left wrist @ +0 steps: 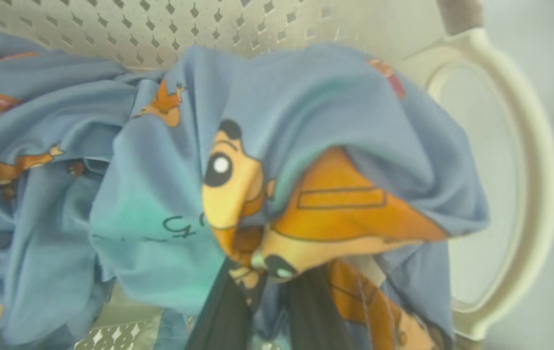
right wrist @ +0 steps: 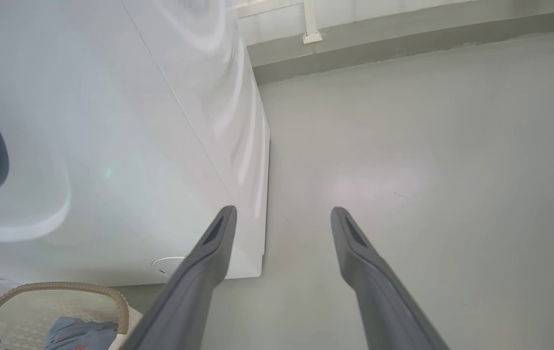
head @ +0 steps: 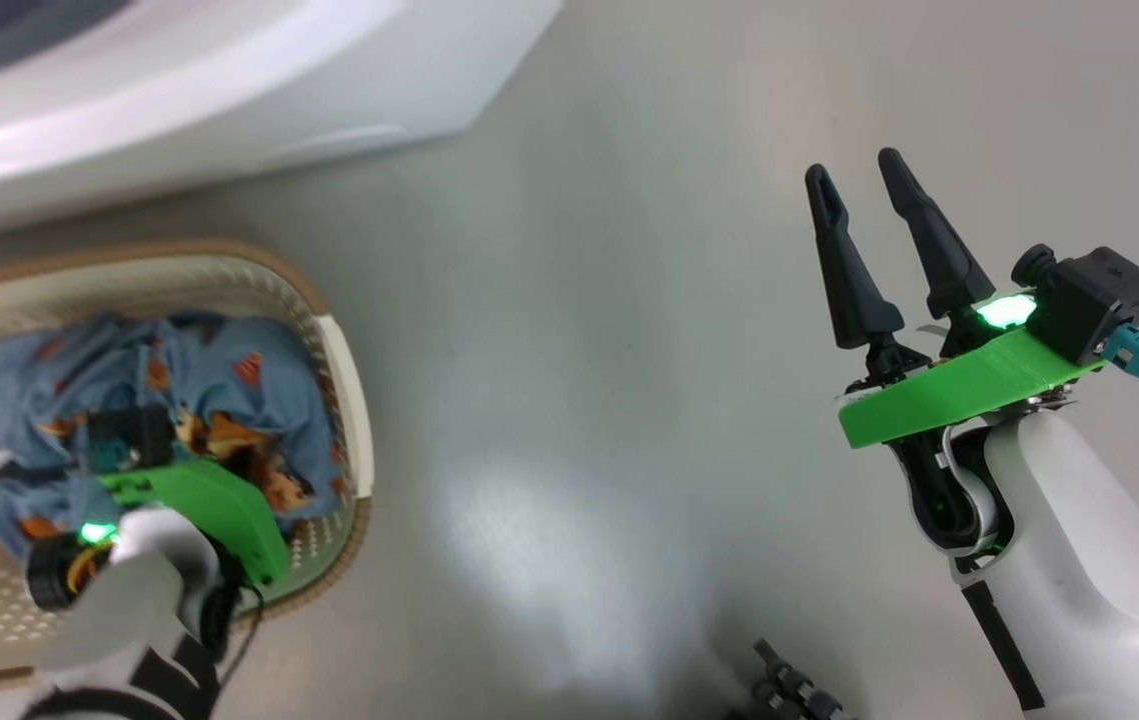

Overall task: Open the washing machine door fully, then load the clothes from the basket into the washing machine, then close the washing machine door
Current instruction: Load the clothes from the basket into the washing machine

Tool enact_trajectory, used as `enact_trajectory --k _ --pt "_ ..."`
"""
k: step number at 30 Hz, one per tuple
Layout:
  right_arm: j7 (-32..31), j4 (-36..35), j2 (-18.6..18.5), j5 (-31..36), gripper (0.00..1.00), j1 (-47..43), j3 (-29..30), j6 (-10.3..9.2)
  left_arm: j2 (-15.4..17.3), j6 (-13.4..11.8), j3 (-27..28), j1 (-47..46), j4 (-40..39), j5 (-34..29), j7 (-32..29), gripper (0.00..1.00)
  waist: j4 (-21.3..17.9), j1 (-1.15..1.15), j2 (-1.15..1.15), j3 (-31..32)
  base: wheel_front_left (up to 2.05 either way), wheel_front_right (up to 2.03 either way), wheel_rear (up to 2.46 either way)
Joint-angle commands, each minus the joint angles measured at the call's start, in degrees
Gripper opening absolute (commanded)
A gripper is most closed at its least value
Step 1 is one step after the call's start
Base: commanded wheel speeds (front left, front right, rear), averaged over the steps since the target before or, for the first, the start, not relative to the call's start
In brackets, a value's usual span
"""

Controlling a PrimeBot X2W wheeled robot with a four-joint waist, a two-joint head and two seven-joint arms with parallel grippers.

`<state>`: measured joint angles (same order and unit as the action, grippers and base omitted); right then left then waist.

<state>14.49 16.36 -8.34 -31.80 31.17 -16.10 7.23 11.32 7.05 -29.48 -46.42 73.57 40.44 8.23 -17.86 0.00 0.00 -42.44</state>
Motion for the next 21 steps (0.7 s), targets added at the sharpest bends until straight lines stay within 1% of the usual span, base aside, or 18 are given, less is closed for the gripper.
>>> enact_trajectory --k 1,4,8,17,21 --pt "0.5 -0.6 -0.9 -0.2 1.00 -2.1 -0.5 0.25 0.7 0.3 0.9 2.6 -1.1 0.5 1.6 0.00 2.7 0.00 0.00 5.4 0.00 0.00 0.00" --pt "0.5 0.2 -1.4 -0.3 1.00 -3.0 -0.5 0.25 -0.6 0.4 0.3 5.2 -3.7 1.7 4.1 0.00 4.8 0.00 0.00 9.9 0.00 0.00 0.00" --pt "0.5 1.2 -1.9 -0.5 1.00 -4.1 -0.6 0.25 -1.0 0.4 -0.8 8.1 -7.5 3.3 5.5 0.00 7.0 0.00 0.00 14.5 0.00 0.00 0.00" --pt "0.5 3.1 -3.2 -1.0 1.00 -7.6 -0.3 0.25 -0.3 0.4 -1.7 13.9 -15.5 6.4 6.7 0.00 10.7 0.00 0.00 23.0 0.00 0.00 0.00" --pt "0.5 3.6 -3.8 -1.2 1.00 -9.4 0.2 0.25 0.7 0.4 0.6 16.9 -21.3 6.8 6.7 0.00 12.3 0.00 0.00 26.4 0.00 0.00 0.00"
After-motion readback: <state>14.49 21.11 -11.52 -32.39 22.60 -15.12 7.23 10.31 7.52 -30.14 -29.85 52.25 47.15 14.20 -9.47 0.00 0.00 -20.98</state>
